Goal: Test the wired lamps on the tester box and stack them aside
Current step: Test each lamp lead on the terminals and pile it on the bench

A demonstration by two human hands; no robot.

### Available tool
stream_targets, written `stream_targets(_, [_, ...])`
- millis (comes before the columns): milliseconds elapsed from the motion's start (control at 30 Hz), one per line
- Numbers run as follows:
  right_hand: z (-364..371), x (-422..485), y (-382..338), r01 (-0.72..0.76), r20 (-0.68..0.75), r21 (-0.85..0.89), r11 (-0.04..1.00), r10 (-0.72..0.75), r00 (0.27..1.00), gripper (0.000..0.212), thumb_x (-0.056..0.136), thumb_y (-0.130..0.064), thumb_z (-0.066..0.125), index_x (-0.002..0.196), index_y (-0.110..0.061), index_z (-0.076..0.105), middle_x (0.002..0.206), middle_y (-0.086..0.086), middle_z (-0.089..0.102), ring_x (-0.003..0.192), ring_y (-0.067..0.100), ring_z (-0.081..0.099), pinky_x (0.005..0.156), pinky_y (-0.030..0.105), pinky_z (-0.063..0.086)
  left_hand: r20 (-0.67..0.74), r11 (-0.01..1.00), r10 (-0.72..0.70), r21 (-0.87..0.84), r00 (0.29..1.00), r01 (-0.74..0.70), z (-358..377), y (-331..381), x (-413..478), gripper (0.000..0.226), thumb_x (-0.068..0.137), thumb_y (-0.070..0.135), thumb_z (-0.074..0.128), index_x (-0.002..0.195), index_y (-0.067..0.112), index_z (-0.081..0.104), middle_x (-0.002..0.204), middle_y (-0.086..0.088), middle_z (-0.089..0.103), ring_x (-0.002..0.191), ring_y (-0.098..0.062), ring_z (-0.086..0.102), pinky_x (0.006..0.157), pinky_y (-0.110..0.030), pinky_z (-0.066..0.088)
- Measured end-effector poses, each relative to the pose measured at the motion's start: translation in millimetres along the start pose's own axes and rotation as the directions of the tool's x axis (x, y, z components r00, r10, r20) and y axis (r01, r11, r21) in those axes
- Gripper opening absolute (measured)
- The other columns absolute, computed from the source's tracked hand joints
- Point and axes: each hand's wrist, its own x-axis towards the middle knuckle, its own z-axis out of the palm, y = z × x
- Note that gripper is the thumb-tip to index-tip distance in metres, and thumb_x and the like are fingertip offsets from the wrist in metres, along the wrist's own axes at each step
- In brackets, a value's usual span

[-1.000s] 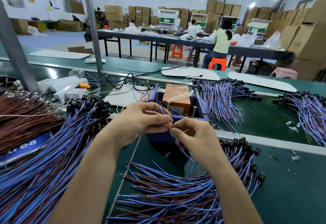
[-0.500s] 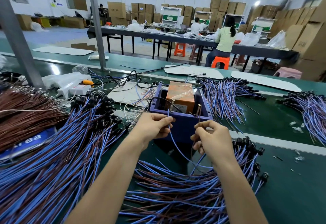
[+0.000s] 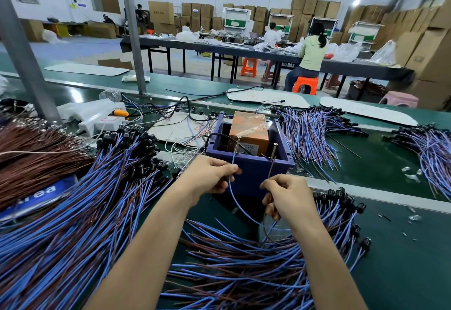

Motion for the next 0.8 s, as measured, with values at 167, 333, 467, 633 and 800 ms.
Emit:
stream_targets(167, [0,0,1,-0.011,0.025,-0.016,1.000,0.011,1.000,0.020,0.090,-0.003,0.052,0.076,-0.006,0.067,0.041,0.001,0.055,0.031,0.014,0.048,0.033,0.019,0.033,0.003,1.000,0.002,0.003,1.000,-0.002,-1,0,0,0.020,0.091,0.023,0.063,0.080,0.014,0.076,0.057,0.005,0.062,0.043,-0.004,0.050,0.046,-0.015,0.043])
stream_targets(333, [-1,0,0,-0.012,0.042,-0.037,0.999,0.014,0.999,0.021,0.090,-0.003,0.052,0.076,-0.006,0.066,0.041,0.001,0.055,0.032,0.014,0.047,0.034,0.019,0.033,0.012,1.000,0.002,0.014,1.000,-0.002,-2,0,-1,0.020,0.092,0.023,0.063,0.079,0.015,0.077,0.058,0.005,0.063,0.044,-0.004,0.051,0.047,-0.015,0.043])
stream_targets(467, [0,-1,-1,-0.017,0.050,-0.042,0.999,0.019,0.999,0.021,0.089,-0.004,0.051,0.076,-0.006,0.067,0.042,0.000,0.056,0.033,0.014,0.048,0.035,0.019,0.033,0.023,1.000,0.006,0.030,1.000,-0.006,-2,-1,-1,0.020,0.092,0.024,0.062,0.083,0.013,0.077,0.059,0.004,0.063,0.044,-0.004,0.051,0.046,-0.015,0.043])
stream_targets(633, [-1,-4,-3,-0.007,0.078,-0.032,0.999,0.010,0.997,0.020,0.089,-0.007,0.054,0.077,-0.009,0.069,0.044,0.000,0.056,0.034,0.014,0.046,0.035,0.019,0.031,0.061,0.999,0.026,0.024,0.998,-0.027,-3,0,-2,0.021,0.091,0.023,0.063,0.081,0.013,0.077,0.062,0.003,0.065,0.047,-0.005,0.053,0.049,-0.015,0.045])
stream_targets(800, [1,-14,-13,0.011,0.387,0.041,0.999,-0.026,0.922,0.021,0.094,-0.016,0.056,0.084,-0.015,0.074,0.075,0.004,0.074,0.035,0.011,0.044,0.035,0.016,0.032,0.250,0.996,0.056,-0.087,0.967,-0.036,-8,10,-9,0.021,0.091,0.019,0.060,0.080,0.014,0.078,0.075,-0.004,0.071,0.060,-0.009,0.064,0.061,-0.018,0.053])
